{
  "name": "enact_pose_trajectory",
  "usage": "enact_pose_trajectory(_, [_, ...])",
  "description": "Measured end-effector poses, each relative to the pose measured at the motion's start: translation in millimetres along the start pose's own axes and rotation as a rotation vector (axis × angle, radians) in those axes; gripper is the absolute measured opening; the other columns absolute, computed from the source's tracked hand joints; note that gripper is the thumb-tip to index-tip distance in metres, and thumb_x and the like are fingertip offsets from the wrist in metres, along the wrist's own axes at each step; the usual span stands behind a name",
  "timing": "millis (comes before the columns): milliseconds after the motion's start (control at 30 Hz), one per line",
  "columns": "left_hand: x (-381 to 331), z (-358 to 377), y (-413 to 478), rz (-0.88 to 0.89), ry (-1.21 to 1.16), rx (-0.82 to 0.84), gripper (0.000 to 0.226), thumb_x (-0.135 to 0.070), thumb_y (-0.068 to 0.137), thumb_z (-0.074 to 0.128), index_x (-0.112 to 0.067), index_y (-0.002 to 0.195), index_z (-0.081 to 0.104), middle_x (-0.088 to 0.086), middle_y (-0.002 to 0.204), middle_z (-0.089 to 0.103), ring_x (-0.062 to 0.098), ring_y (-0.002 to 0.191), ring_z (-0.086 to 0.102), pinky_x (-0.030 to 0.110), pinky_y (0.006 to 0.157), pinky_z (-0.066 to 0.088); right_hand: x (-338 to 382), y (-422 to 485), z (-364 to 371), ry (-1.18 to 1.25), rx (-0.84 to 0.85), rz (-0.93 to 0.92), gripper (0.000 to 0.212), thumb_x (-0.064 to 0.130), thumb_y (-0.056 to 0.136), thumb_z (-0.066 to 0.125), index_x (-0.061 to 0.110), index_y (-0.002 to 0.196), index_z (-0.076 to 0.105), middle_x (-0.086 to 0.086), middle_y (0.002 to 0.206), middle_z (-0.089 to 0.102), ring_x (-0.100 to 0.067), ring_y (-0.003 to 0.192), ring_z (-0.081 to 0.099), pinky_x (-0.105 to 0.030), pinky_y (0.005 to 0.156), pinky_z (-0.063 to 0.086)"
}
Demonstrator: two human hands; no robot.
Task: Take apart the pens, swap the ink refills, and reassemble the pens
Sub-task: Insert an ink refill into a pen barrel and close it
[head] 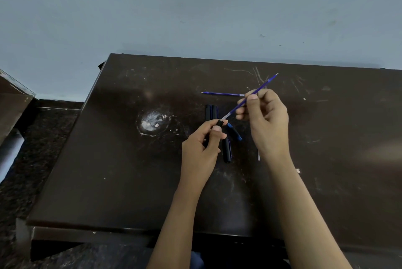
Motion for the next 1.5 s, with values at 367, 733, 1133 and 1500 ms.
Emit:
enact_pose_trajectory(367, [-8.5,-9.5,-0.2,0.06,-0.013,-0.069,0.027,-0.026,0.1,0.046,-0.023,0.119,0.065,-0.01,0.082,0.07,-0.003,0.063,0.058,0.012,0.061,0.048,-15.6,-3.8,15.4,-0.489,0.201,0.04,0.015,0.019,0.092,0.061,0.021,0.098,0.075,0.018,0.081,0.067,0.003,0.079,0.063,-0.007,0.076,0.048])
enact_pose_trajectory(733, [-3.1,-11.0,0.8,0.055,0.003,-0.082,0.024,-0.025,0.098,0.051,-0.028,0.117,0.066,-0.012,0.088,0.072,-0.001,0.088,0.065,0.029,0.08,0.056,-38.5,-7.6,6.4,-0.552,0.112,0.146,0.022,0.009,0.088,0.064,0.017,0.107,0.07,0.003,0.081,0.067,-0.009,0.073,0.061,-0.026,0.074,0.051])
enact_pose_trajectory(1133, [-14.1,-7.6,-1.4,0.189,0.106,-0.036,0.03,-0.014,0.093,0.059,-0.03,0.117,0.067,-0.015,0.112,0.068,-0.005,0.104,0.061,0.008,0.086,0.045,-29.5,-26.8,-7.7,0.654,-0.146,0.33,0.007,0.008,0.098,0.052,0.011,0.101,0.057,-0.007,0.087,0.069,-0.022,0.091,0.07,-0.039,0.085,0.058])
enact_pose_trajectory(1500, [-13.1,-2.6,-1.5,0.223,0.181,-0.014,0.033,-0.014,0.092,0.06,-0.036,0.117,0.066,-0.014,0.103,0.068,-0.004,0.098,0.062,0.012,0.085,0.048,-32.5,-22.2,-5.1,0.525,-0.031,0.276,0.007,0.001,0.096,0.052,0.006,0.101,0.055,-0.003,0.072,0.068,-0.018,0.078,0.071,-0.033,0.078,0.059])
Point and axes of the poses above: each hand's wrist, its own y-axis towards the middle knuckle, its own z-axis out of the palm, x = y × z, the point moved 10 cm from there along y, towards the middle knuckle
